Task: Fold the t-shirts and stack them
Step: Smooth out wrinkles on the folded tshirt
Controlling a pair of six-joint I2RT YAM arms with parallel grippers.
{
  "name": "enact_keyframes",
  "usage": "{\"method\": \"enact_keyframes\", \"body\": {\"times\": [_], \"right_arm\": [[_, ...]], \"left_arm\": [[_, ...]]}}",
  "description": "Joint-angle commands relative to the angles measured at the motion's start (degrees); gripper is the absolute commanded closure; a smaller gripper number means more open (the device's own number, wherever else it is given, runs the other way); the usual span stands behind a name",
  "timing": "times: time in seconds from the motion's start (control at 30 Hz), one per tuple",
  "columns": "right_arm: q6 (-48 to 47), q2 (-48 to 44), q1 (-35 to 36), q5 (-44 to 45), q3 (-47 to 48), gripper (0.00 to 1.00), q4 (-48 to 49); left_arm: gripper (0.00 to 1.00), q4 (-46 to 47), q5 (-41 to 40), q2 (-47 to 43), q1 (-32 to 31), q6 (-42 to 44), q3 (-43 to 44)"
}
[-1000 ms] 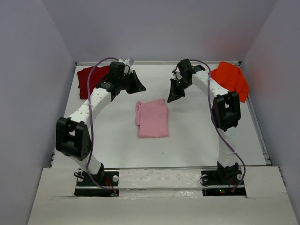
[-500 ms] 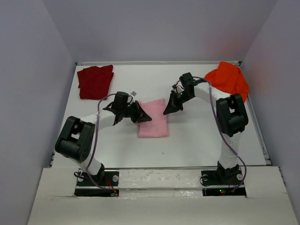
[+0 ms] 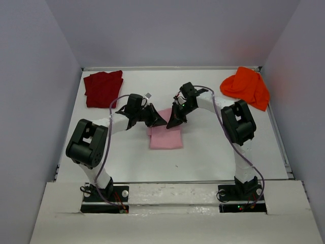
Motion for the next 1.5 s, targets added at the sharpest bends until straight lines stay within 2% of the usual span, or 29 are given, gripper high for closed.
{"method": "enact_keyframes", "body": {"times": [0.0, 0.27, 0.5, 0.77, 1.03, 1.47], "right_arm": [[-0.1, 1.3, 0.8, 1.8, 3.2, 1.00, 1.5], [-0.5, 2.2, 0.8, 3.2, 3.9, 1.00, 1.4], [-1.1, 2.9, 0.8, 4.2, 4.5, 1.00, 1.1], [-5.8, 5.4, 0.8, 13.0, 7.3, 1.00, -4.7], [-10.6, 5.3, 0.8, 22.7, 6.6, 1.00, -9.1], [-13.2, 1.4, 0.2, 25.8, 0.6, 1.00, -9.9]], "left_arm": [[1.00, -3.3, -1.3, 1.4, -0.3, 4.2, 3.9], [1.00, -12.7, -7.3, 5.7, -1.2, 12.4, 9.3], [1.00, -12.8, -8.1, 8.1, -2.1, 13.5, 9.9], [1.00, -14.9, -9.6, 9.3, -2.7, 14.8, 10.7], [1.00, -19.8, -13.7, 8.2, -2.8, 18.4, 12.3], [1.00, -24.0, -16.9, 5.0, -0.6, 22.5, 10.9]]}}
